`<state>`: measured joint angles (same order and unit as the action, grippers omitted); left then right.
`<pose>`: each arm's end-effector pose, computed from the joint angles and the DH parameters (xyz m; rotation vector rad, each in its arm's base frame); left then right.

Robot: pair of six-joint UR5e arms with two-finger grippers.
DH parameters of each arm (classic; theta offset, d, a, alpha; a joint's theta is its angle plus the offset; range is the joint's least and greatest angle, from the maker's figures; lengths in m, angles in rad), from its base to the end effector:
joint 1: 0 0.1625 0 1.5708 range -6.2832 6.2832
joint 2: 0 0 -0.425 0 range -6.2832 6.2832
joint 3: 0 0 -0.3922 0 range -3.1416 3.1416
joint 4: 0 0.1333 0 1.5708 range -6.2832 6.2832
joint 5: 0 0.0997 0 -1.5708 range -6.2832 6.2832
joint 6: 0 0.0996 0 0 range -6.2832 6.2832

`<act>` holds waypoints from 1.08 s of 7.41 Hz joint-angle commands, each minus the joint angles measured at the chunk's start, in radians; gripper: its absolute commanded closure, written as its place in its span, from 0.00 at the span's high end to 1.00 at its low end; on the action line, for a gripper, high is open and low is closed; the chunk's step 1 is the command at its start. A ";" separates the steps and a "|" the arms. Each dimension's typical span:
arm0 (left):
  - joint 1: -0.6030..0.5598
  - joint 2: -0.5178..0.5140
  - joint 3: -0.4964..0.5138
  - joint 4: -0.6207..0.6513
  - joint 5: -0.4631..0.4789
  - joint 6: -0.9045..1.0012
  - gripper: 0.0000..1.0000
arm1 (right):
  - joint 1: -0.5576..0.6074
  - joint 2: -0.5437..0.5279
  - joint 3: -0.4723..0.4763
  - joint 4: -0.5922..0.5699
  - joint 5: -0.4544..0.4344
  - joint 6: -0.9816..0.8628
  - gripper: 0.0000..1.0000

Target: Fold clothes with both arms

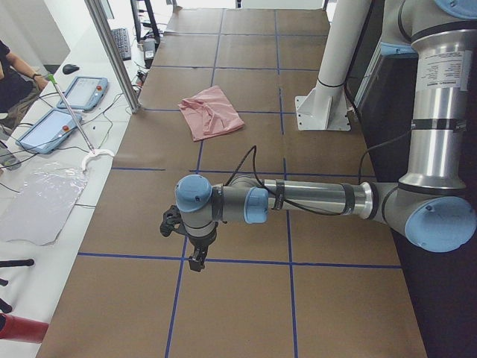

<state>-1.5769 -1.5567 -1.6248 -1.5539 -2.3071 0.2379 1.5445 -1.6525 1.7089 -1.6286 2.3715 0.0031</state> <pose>-0.0694 -0.4869 0.6433 0.1117 0.7298 0.2297 0.0498 -0.4580 0.6335 -0.0131 -0.8006 -0.0214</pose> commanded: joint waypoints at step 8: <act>0.002 -0.003 -0.001 0.000 -0.002 -0.046 1.00 | 0.003 -0.001 0.000 0.000 0.000 0.002 1.00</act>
<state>-1.5754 -1.5602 -1.6260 -1.5539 -2.3086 0.2286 1.5469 -1.6530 1.7089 -1.6290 2.3715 0.0046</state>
